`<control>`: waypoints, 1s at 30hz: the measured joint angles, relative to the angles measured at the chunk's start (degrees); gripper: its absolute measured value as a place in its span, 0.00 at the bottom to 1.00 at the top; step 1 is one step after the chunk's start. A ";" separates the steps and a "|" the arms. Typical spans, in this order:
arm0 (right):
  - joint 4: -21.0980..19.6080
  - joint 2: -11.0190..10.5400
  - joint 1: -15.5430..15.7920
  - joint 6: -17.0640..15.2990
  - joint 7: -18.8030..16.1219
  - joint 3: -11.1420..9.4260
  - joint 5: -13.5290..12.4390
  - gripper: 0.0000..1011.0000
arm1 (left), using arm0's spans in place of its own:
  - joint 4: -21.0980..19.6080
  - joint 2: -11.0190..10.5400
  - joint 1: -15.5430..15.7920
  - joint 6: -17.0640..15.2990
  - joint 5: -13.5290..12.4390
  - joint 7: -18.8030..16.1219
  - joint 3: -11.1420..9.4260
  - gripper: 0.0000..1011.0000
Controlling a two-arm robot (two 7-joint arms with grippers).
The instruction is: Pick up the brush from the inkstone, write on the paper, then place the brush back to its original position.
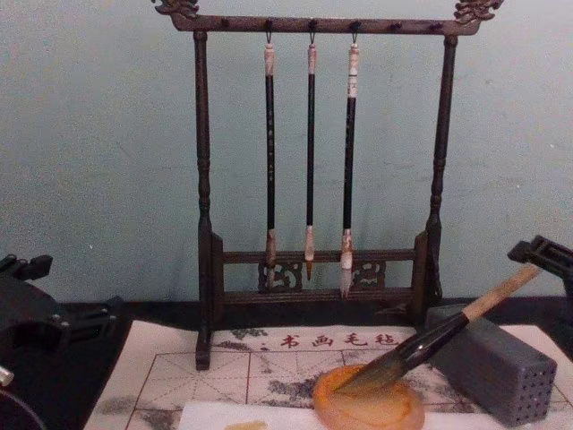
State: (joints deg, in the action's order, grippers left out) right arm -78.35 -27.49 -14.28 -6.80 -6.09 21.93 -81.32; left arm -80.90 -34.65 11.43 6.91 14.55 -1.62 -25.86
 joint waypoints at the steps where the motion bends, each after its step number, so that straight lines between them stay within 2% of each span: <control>1: -0.58 -0.42 0.39 0.41 -0.10 0.15 0.49 0.99 | 0.00 0.00 0.00 0.00 0.00 0.00 0.00 0.99; 4: -1.98 -1.49 1.49 1.49 -0.29 0.58 2.10 0.99 | 0.00 0.00 0.00 0.00 0.00 0.00 0.00 0.99; 6: -4.01 -2.81 2.96 3.35 -0.53 1.43 5.77 0.99 | 0.00 0.00 0.00 0.00 0.00 0.00 0.00 0.99; 9: -5.32 -3.66 3.93 5.41 -0.82 2.16 9.65 0.99 | 0.00 0.00 0.00 0.00 0.00 0.00 0.00 0.99; 10: -6.04 -4.15 4.51 6.69 -0.78 2.70 12.16 0.99 | 0.00 0.00 0.00 0.00 0.00 0.00 0.00 0.99; 13: -6.90 -4.67 5.17 8.41 -0.50 3.42 15.62 0.99 | 0.00 0.00 0.00 0.00 0.00 0.00 0.00 0.99; 16: -7.82 -5.33 5.96 11.51 -0.35 4.64 21.50 0.99 | 0.00 0.00 0.00 0.00 0.00 0.00 0.00 0.99; 19: -8.12 -5.75 6.26 12.99 -0.38 5.48 24.88 0.99 | 0.00 0.00 0.00 0.00 0.00 0.00 0.00 0.99; 20: -8.27 -6.01 6.38 13.71 -0.35 6.02 27.02 0.99 | 0.00 0.00 0.00 0.00 0.00 0.00 0.00 0.99; 22: -8.38 -6.28 6.45 14.23 -0.20 6.55 29.10 0.99 | 0.00 0.00 0.00 0.00 0.00 0.00 0.00 0.99; 25: -8.46 -6.89 6.48 15.15 0.38 7.77 33.80 0.99 | 0.00 0.00 0.00 0.00 0.00 0.00 0.00 0.99; 30: -8.46 -7.47 6.38 15.97 1.16 8.95 39.09 0.99 | 0.00 0.00 0.00 0.00 0.00 0.00 0.00 0.99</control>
State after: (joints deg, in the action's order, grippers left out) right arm -86.81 -34.97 -7.90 9.17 -4.93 30.87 -42.22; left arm -80.90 -34.65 11.43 6.91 14.55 -1.62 -25.86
